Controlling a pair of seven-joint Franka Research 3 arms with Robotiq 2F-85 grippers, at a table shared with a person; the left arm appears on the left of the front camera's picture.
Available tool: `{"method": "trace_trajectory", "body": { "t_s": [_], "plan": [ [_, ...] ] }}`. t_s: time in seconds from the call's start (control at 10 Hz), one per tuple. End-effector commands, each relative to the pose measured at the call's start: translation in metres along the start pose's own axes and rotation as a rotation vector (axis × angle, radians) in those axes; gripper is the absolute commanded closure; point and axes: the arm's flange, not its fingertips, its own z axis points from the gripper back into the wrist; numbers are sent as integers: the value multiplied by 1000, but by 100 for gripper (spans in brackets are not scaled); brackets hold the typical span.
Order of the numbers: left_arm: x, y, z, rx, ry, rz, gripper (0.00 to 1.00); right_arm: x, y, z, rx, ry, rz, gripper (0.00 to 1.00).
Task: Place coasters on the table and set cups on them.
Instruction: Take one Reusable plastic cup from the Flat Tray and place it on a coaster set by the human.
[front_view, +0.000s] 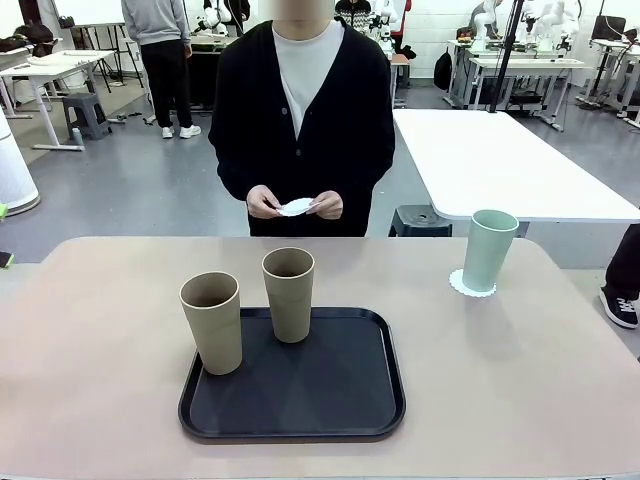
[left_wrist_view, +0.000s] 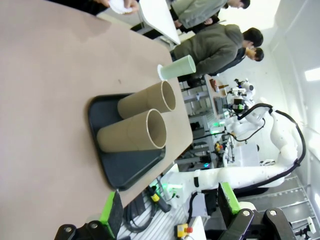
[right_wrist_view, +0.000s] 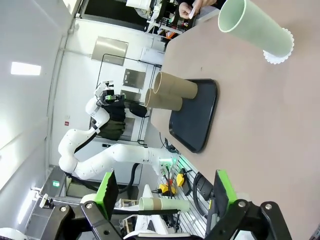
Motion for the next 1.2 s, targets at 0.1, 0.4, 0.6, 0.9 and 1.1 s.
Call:
{"method": "trace_trajectory", "body": {
  "t_s": [0.1,0.4,0.6,0.9,1.1],
  "plan": [
    [1,-1,-1,-8,-8,0,0,0,-1,5,-6,-29,-27,0],
    [1,-1,-1,-8,-8,0,0,0,-1,5,-6,-29,-27,0],
    [1,-1,-1,-8,-8,0,0,0,-1,5,-6,-29,-27,0],
    [1,-1,-1,-8,-8,0,0,0,-1,5,-6,-29,-27,0],
    [1,-1,-1,-8,-8,0,0,0,-1,5,-6,-29,-27,0]
  ]
}}
